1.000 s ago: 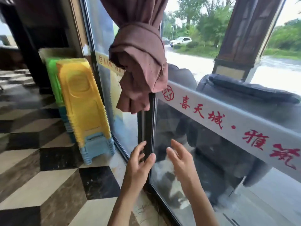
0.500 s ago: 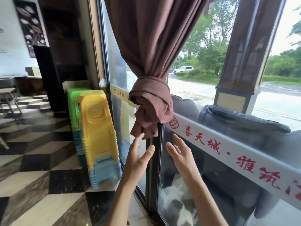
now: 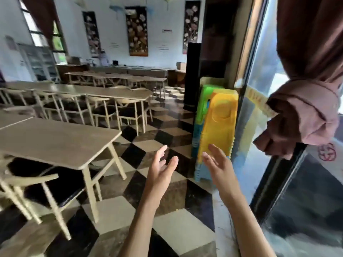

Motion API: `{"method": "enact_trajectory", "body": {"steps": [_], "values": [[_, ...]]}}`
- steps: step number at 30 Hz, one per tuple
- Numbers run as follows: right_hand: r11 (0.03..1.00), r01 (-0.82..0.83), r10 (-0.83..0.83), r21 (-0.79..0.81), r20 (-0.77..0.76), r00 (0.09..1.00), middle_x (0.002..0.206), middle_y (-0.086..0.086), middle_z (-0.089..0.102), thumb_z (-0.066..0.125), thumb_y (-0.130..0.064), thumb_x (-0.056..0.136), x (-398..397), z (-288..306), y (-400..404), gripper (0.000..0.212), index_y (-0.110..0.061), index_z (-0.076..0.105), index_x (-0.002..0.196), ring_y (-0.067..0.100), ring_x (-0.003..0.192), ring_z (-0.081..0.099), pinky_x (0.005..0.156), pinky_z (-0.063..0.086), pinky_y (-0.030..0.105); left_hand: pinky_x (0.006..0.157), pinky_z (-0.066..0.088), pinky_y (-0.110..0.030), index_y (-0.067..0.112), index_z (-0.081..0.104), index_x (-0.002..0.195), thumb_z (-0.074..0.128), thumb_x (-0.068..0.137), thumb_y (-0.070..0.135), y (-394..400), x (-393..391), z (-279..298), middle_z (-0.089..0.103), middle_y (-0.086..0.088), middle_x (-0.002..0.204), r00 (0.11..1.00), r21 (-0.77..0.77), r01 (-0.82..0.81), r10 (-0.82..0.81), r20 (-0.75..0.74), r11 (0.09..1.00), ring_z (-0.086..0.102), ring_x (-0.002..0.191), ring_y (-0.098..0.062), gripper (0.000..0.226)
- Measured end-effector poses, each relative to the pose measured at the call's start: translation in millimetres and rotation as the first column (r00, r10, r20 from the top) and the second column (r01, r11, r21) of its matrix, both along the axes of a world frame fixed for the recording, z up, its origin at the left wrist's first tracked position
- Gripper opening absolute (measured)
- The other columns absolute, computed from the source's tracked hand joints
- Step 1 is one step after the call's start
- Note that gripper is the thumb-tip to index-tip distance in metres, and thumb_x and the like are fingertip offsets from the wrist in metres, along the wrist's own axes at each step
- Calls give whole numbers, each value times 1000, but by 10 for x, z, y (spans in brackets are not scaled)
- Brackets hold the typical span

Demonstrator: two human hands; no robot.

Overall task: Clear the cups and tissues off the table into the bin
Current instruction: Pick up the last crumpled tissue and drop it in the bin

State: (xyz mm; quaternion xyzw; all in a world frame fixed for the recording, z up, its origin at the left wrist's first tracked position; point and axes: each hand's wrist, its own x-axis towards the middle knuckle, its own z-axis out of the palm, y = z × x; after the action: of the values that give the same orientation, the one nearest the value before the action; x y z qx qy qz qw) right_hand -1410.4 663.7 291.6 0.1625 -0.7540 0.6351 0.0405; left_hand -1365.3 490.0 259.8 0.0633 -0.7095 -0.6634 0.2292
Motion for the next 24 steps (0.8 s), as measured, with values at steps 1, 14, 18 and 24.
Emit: {"method": "enact_trajectory", "body": {"steps": [1,14,18,24], "values": [[998,-64,64,3,18,998,153,-4,46,59,-40,94,120,-16,-220,60,-23,42,149,14,136,49,102,42,24,80,43,-8,48,46,135,61,79,61,-205,211,-23,43,5,151,998,-6,-67,67,-1,998,47,131,-10,59],[672,-740,739,-5,51,671,144,-6,51,57,-39,95,2931,-117,-3585,58,-18,43,148,-1,114,56,91,43,15,101,45,-30,30,49,140,65,91,43,-2736,4172,5,51,7,144,644,64,-763,765,-19,644,50,130,-11,54],[533,-845,844,-36,99,528,147,-2,52,58,-37,97,4095,-185,-4446,54,-19,46,146,11,128,53,108,42,35,90,50,-19,32,53,133,69,85,43,-3208,5526,-7,53,6,134,468,109,-879,884,17,464,57,114,-2,52],[279,-960,952,-31,137,273,148,-3,51,58,-35,97,5753,-326,-5408,50,-22,48,144,1,121,55,105,44,22,85,56,-29,35,61,118,64,94,19,-3521,7222,-89,69,1,121,181,98,-980,982,54,175,67,108,-16,29]]}}
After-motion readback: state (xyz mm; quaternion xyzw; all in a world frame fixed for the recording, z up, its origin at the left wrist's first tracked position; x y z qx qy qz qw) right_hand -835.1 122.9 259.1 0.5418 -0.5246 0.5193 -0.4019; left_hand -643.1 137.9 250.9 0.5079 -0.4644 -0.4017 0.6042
